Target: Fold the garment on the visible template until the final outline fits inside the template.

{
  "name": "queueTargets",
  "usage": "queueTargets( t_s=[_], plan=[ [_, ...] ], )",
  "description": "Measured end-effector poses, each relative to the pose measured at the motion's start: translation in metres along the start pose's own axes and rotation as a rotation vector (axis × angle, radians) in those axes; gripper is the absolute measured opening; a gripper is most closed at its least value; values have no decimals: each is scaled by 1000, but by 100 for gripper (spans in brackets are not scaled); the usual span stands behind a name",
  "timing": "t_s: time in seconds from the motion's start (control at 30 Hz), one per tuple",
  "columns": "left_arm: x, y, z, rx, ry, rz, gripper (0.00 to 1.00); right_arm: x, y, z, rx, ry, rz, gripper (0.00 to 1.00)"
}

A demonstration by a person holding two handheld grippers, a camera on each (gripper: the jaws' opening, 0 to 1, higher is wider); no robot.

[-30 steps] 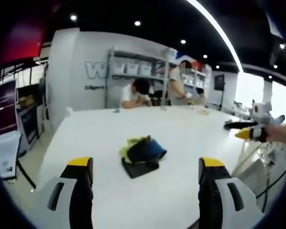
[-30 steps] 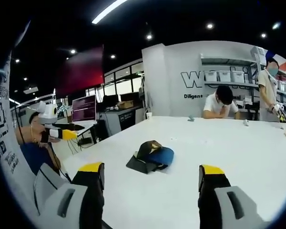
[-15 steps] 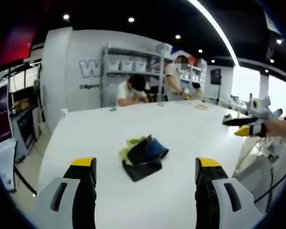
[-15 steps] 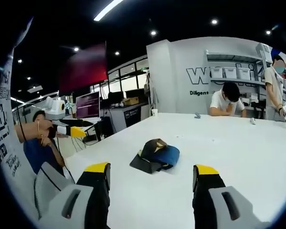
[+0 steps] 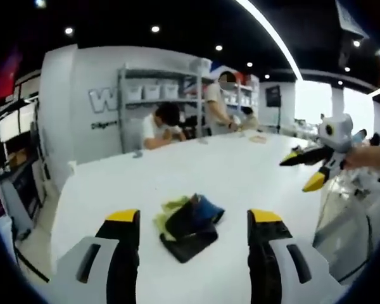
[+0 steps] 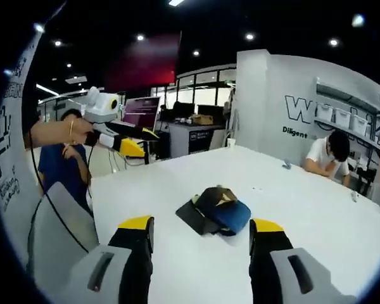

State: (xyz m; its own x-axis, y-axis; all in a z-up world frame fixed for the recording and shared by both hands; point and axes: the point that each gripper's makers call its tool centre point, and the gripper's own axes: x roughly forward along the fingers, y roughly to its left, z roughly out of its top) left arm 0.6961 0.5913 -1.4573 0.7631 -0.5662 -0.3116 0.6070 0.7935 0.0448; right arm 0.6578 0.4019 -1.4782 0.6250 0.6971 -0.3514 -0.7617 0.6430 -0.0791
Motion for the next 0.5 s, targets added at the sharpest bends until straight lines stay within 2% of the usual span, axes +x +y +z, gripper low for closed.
queueTargets(
  t_s=[0.13, 0.27, 0.43, 0.5],
  plan=[
    [16, 6, 1, 39, 14, -23, 63, 13, -6, 5, -30, -2, 20, 49],
    [33, 17, -13, 54, 55, -42, 60, 31, -13, 9, -48, -4, 38, 47],
    [50, 21, -22, 75, 92, -62, 61, 53, -19, 9, -65, 7, 70, 42],
    [55, 20, -22, 79, 94, -87, 57, 58, -21, 7, -66, 12, 82, 41]
  ],
)
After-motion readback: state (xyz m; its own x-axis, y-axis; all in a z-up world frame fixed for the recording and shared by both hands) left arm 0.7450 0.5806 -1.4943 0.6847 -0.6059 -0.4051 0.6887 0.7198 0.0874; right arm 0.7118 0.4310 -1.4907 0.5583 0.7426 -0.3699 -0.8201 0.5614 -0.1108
